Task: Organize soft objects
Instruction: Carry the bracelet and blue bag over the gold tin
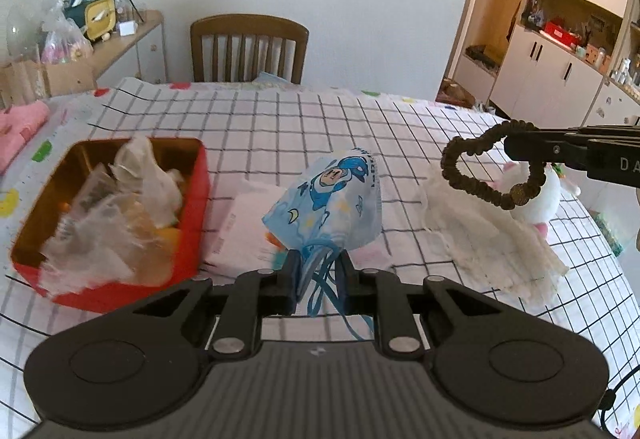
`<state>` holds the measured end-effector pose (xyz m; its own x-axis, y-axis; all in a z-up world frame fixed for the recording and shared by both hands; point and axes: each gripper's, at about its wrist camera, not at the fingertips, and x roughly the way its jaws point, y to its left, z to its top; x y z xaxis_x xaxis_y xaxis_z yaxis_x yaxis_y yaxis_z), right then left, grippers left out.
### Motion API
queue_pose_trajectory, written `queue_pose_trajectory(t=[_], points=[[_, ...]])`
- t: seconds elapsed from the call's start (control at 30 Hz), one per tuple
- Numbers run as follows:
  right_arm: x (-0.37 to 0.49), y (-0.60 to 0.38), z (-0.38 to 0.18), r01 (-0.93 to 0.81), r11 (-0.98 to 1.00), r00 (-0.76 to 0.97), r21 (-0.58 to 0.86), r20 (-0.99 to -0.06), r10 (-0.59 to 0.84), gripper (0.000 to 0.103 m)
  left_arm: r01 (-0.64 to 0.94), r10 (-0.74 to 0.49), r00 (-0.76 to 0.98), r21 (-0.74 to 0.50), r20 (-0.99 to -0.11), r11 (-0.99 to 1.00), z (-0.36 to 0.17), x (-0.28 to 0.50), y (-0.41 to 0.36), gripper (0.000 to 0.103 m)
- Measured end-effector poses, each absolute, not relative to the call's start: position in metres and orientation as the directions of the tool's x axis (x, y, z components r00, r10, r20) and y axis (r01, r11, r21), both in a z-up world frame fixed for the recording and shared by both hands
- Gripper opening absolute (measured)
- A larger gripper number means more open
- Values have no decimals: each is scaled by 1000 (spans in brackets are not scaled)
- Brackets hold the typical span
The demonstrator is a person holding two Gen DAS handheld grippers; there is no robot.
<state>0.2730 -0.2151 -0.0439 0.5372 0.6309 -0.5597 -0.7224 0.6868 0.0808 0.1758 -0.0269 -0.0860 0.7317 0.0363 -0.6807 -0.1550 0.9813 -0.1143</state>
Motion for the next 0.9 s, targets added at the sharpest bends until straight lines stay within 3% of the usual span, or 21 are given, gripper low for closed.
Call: queue_pose_trajectory(t=[0.5,0.9], points=[[240,-104,-18,-764,640,521,80,-509,686,8,-202,109,756,-71,-645,977,-49,153,79,18],[228,-26,-28,-762,643,513,76,-535,672,8,-218,137,720,-34,-681,975,-57,162,157,18]])
